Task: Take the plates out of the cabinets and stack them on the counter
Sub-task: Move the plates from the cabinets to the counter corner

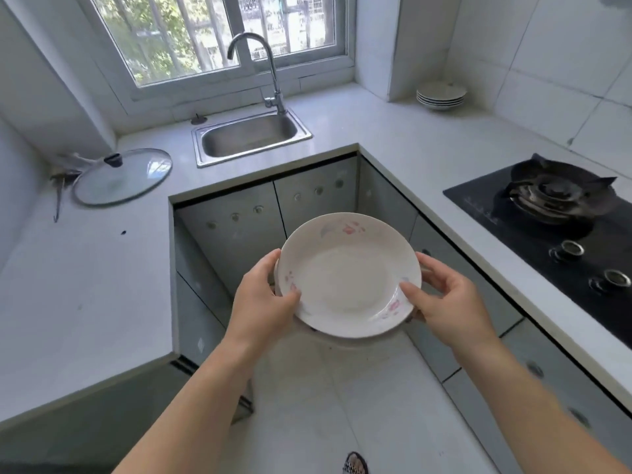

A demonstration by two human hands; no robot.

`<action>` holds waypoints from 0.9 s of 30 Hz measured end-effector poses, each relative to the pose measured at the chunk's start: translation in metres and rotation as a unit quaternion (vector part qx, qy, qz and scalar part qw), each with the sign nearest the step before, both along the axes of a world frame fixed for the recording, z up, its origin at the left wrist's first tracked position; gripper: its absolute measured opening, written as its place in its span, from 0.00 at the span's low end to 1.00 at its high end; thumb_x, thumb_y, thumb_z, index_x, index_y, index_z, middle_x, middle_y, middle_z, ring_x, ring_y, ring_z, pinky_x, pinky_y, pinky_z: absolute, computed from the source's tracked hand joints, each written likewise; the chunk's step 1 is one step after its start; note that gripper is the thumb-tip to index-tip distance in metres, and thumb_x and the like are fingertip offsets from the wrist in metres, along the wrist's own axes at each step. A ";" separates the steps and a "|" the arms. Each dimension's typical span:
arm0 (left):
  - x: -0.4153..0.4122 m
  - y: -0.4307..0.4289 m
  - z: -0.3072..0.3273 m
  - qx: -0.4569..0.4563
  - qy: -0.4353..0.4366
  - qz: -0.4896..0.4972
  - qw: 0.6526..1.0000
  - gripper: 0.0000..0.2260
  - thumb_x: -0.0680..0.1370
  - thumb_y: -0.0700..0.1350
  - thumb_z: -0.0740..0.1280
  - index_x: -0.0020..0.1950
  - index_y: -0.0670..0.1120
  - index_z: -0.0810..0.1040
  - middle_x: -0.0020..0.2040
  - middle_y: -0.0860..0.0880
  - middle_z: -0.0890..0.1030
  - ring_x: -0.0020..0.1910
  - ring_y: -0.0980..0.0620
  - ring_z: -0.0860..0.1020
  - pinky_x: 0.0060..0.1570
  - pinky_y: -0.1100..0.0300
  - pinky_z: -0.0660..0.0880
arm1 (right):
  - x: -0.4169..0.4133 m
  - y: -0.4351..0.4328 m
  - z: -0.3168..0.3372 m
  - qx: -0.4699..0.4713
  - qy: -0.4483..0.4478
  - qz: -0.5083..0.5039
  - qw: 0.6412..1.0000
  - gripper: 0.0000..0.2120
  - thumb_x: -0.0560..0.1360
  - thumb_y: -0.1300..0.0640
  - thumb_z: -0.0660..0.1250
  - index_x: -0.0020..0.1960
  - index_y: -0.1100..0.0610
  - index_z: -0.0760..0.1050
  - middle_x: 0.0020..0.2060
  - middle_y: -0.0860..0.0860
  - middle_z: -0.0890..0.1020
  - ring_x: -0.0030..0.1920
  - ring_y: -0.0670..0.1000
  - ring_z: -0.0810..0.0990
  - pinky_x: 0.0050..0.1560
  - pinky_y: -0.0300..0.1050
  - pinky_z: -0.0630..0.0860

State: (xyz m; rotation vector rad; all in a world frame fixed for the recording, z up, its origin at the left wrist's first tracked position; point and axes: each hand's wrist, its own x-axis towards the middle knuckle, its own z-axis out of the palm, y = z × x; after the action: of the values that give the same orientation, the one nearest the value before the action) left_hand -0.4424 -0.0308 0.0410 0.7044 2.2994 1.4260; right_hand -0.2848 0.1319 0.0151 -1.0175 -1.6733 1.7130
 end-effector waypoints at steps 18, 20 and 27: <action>-0.264 0.245 0.008 0.001 0.016 -0.107 0.994 0.26 0.72 0.37 0.68 0.67 0.55 0.70 0.53 0.65 0.75 0.55 0.52 0.79 0.57 0.52 0.76 | -0.229 0.210 0.010 0.017 0.014 -0.110 0.994 0.20 0.72 0.63 0.70 0.60 0.47 0.77 0.55 0.43 0.82 0.57 0.45 0.80 0.58 0.57 0.77; -0.289 0.277 0.011 0.006 0.011 -0.126 0.992 0.26 0.71 0.37 0.67 0.66 0.55 0.71 0.54 0.63 0.76 0.56 0.52 0.78 0.58 0.51 0.76 | -0.247 0.235 0.010 0.010 0.022 -0.132 0.991 0.20 0.71 0.64 0.71 0.59 0.46 0.77 0.55 0.43 0.82 0.58 0.47 0.80 0.58 0.58 0.77; -0.339 0.392 0.011 0.001 -0.018 -0.200 0.980 0.22 0.70 0.35 0.64 0.59 0.57 0.74 0.51 0.65 0.77 0.53 0.56 0.78 0.49 0.61 0.75 | -0.284 0.320 0.012 0.000 0.004 -0.196 0.981 0.21 0.72 0.64 0.69 0.61 0.46 0.76 0.56 0.43 0.81 0.51 0.46 0.83 0.46 0.49 0.82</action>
State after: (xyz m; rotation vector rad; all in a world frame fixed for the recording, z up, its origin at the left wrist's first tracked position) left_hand -0.7812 0.3610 0.0524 1.0610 1.9812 1.2390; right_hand -0.5683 0.4516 0.0270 -1.2418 -1.3552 1.4539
